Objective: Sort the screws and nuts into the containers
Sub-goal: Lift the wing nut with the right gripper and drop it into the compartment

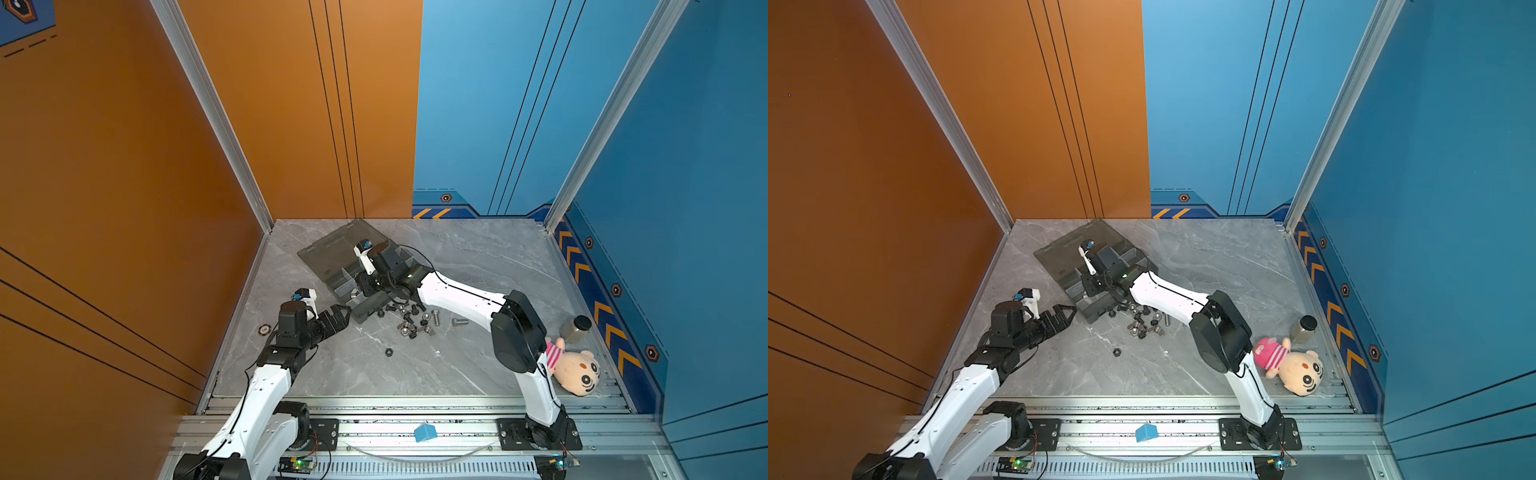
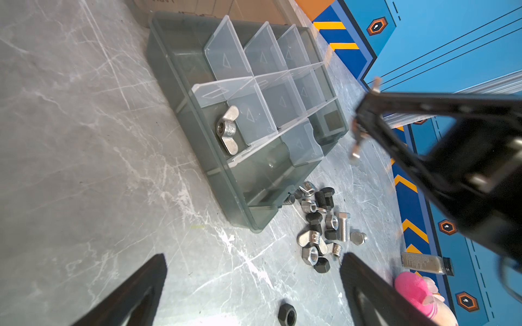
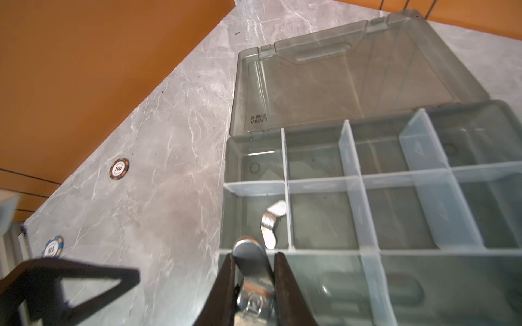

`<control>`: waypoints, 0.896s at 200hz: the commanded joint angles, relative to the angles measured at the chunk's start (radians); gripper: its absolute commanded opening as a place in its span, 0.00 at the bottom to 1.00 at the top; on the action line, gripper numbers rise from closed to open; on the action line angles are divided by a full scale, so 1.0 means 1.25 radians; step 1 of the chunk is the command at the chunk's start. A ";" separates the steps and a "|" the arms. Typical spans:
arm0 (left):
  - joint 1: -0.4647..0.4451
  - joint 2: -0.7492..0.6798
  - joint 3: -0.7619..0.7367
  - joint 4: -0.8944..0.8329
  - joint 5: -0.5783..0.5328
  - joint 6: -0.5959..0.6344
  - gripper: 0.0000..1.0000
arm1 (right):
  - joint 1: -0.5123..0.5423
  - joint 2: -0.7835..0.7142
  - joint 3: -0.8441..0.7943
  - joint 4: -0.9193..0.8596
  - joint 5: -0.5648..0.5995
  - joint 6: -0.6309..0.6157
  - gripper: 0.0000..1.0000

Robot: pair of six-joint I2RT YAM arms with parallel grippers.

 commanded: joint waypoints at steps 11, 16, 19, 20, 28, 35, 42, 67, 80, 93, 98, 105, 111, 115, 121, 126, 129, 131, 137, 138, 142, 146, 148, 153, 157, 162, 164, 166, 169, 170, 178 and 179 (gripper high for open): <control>0.014 -0.012 -0.009 -0.003 0.026 0.007 0.98 | -0.001 0.046 0.028 0.126 -0.011 -0.022 0.00; 0.015 -0.013 -0.010 -0.004 0.027 0.007 0.98 | 0.000 0.052 0.029 0.139 -0.009 -0.021 0.00; 0.015 -0.013 -0.010 -0.004 0.026 0.006 0.98 | 0.000 0.056 0.030 0.145 -0.009 -0.021 0.00; 0.016 -0.013 -0.010 -0.004 0.027 0.006 0.98 | 0.000 0.057 0.030 0.147 -0.010 -0.020 0.00; 0.018 -0.015 -0.009 -0.004 0.028 0.006 0.98 | 0.000 0.065 0.028 0.162 -0.006 -0.018 0.00; 0.018 -0.015 -0.011 -0.005 0.028 0.006 0.98 | 0.000 0.075 0.028 0.173 -0.006 -0.016 0.01; 0.019 -0.016 -0.011 -0.006 0.027 0.007 0.98 | 0.000 0.081 0.027 0.181 -0.006 -0.015 0.02; 0.022 -0.020 -0.013 -0.007 0.029 0.007 0.98 | 0.002 0.099 0.015 0.214 -0.008 -0.013 0.03; 0.024 -0.021 -0.014 -0.009 0.029 0.007 0.98 | 0.003 0.106 0.009 0.228 -0.004 -0.012 0.04; 0.025 -0.021 -0.014 -0.009 0.029 0.006 0.98 | 0.004 0.115 0.008 0.240 -0.004 -0.010 0.04; 0.025 -0.022 -0.014 -0.009 0.030 0.006 0.98 | 0.005 0.118 0.007 0.242 -0.003 -0.010 0.04; 0.026 -0.022 -0.015 -0.009 0.030 0.006 0.98 | 0.005 0.123 0.007 0.246 -0.003 -0.010 0.04; 0.026 -0.022 -0.015 -0.010 0.031 0.006 0.98 | 0.006 0.126 0.008 0.247 -0.002 -0.011 0.04; 0.027 -0.022 -0.015 -0.009 0.031 0.007 0.98 | 0.006 0.129 0.010 0.245 -0.002 -0.012 0.04; 0.027 -0.022 -0.015 -0.009 0.031 0.006 0.98 | 0.006 0.132 0.011 0.245 0.000 -0.012 0.04; 0.027 -0.022 -0.015 -0.009 0.031 0.006 0.98 | 0.006 0.135 0.012 0.246 0.001 -0.012 0.04; 0.027 -0.022 -0.014 -0.009 0.030 0.006 0.98 | 0.006 0.136 0.012 0.247 0.002 -0.012 0.04; 0.027 -0.022 -0.014 -0.009 0.031 0.006 0.98 | 0.005 0.137 0.012 0.247 0.002 -0.012 0.04; 0.027 -0.023 -0.015 -0.009 0.031 0.007 0.98 | 0.004 0.140 0.013 0.247 0.002 -0.011 0.04; 0.028 -0.023 -0.015 -0.009 0.031 0.007 0.98 | 0.004 0.141 0.014 0.247 0.002 -0.010 0.04; 0.029 -0.021 -0.014 -0.009 0.030 0.008 0.98 | 0.005 0.143 0.014 0.247 0.002 -0.010 0.04; 0.028 -0.021 -0.015 -0.009 0.030 0.008 0.98 | 0.004 0.144 0.014 0.247 0.001 -0.009 0.04; 0.028 -0.021 -0.015 -0.009 0.030 0.008 0.98 | 0.005 0.145 0.013 0.248 0.000 -0.008 0.04; 0.029 -0.022 -0.014 -0.009 0.030 0.008 0.98 | 0.005 0.148 0.014 0.248 0.001 -0.008 0.05; 0.029 -0.020 -0.015 -0.009 0.031 0.008 0.98 | 0.006 0.149 0.014 0.249 0.000 -0.008 0.05; 0.029 -0.019 -0.015 -0.009 0.030 0.009 0.98 | 0.006 0.152 0.014 0.250 0.001 -0.008 0.06; 0.029 -0.019 -0.015 -0.009 0.030 0.009 0.98 | 0.006 0.153 0.014 0.250 0.001 -0.008 0.06; 0.029 -0.019 -0.014 -0.008 0.030 0.008 0.98 | 0.005 0.153 0.014 0.250 0.001 -0.008 0.07; 0.029 -0.019 -0.015 -0.008 0.031 0.008 0.98 | 0.005 0.154 0.014 0.250 0.002 -0.008 0.07; 0.029 -0.019 -0.014 -0.008 0.031 0.008 0.98 | 0.006 0.154 0.014 0.251 0.002 -0.008 0.07; 0.029 -0.017 -0.014 -0.008 0.033 0.009 0.98 | 0.005 0.158 0.014 0.252 0.003 -0.009 0.07; 0.030 -0.017 -0.015 -0.008 0.033 0.008 0.98 | 0.005 0.158 0.014 0.252 0.003 -0.009 0.07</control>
